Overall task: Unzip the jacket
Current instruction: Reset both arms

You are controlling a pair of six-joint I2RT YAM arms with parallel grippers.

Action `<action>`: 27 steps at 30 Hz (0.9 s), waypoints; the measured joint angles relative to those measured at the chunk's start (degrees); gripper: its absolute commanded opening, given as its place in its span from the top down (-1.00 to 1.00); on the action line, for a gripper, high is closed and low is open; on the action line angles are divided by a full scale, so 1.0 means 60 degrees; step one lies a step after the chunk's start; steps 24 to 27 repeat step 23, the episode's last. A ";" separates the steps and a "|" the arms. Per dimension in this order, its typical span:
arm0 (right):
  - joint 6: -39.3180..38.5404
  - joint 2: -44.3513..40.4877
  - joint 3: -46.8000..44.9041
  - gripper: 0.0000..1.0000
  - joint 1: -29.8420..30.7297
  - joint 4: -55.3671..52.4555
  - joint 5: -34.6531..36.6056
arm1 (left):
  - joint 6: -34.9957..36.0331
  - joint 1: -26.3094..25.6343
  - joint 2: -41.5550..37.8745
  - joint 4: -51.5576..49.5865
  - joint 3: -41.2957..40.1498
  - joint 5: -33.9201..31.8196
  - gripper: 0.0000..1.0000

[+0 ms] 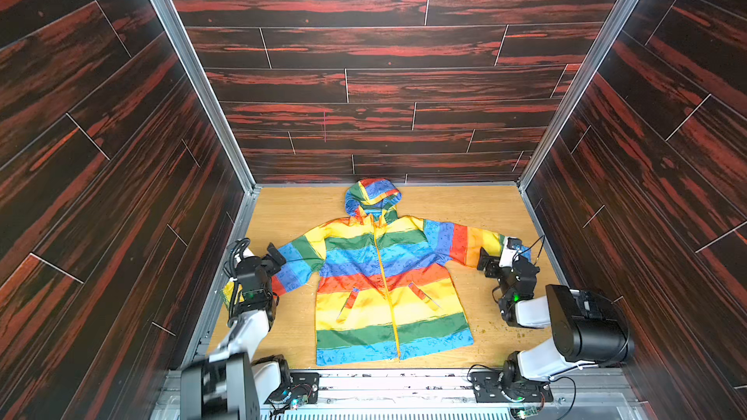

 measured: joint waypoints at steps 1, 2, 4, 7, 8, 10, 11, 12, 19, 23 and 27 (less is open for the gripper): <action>0.0000 -0.0004 0.0007 -0.97 0.0007 0.0189 -0.0004 | 0.0098 0.0000 0.0594 0.0430 -0.0011 0.0135 -1.00; 0.0007 0.0000 -0.0011 -0.97 0.0007 0.0350 0.0011 | 0.0306 0.0000 0.1239 0.0816 -0.0018 0.0361 -1.00; 0.0022 0.0000 -0.0033 -0.97 0.0036 0.0463 0.0098 | 0.0517 -0.0066 0.1763 0.1096 -0.0047 0.0474 -1.00; 0.0029 0.0004 0.0197 -0.97 0.0011 0.0138 0.0076 | 0.1086 -0.0510 0.2291 0.2098 -0.0058 0.0270 -1.00; 0.0036 0.0000 0.0299 -0.97 -0.0018 0.0058 0.0018 | 0.1341 -0.0863 0.2670 0.2765 -0.0055 0.0084 -1.00; 0.0055 0.0000 0.0419 -0.97 -0.0066 -0.0044 -0.0051 | 0.1716 -0.1413 0.3155 0.2674 0.0229 0.0015 -1.00; 0.0066 0.0000 0.0444 -0.97 -0.0084 -0.0069 -0.0084 | 0.1847 -0.1621 0.3147 0.2364 0.0350 -0.0066 -1.00; 0.0066 0.0000 0.0444 -0.97 -0.0087 -0.0084 -0.0106 | 0.1942 -0.1712 0.3162 0.2463 0.0412 -0.0149 -1.00; 0.0098 0.0000 0.0444 -0.97 -0.0095 -0.0262 -0.0182 | 0.2273 -0.1734 0.3169 0.2335 0.0794 -0.0612 -1.00; 0.0102 0.0000 0.0463 -0.97 -0.0091 -0.0364 -0.0226 | 0.2331 -0.1734 0.3126 0.1960 0.0841 -0.0648 -1.00; 0.0102 0.0000 0.0463 -0.97 -0.0091 -0.0364 -0.0226 | 0.2331 -0.1734 0.3126 0.1960 0.0841 -0.0648 -1.00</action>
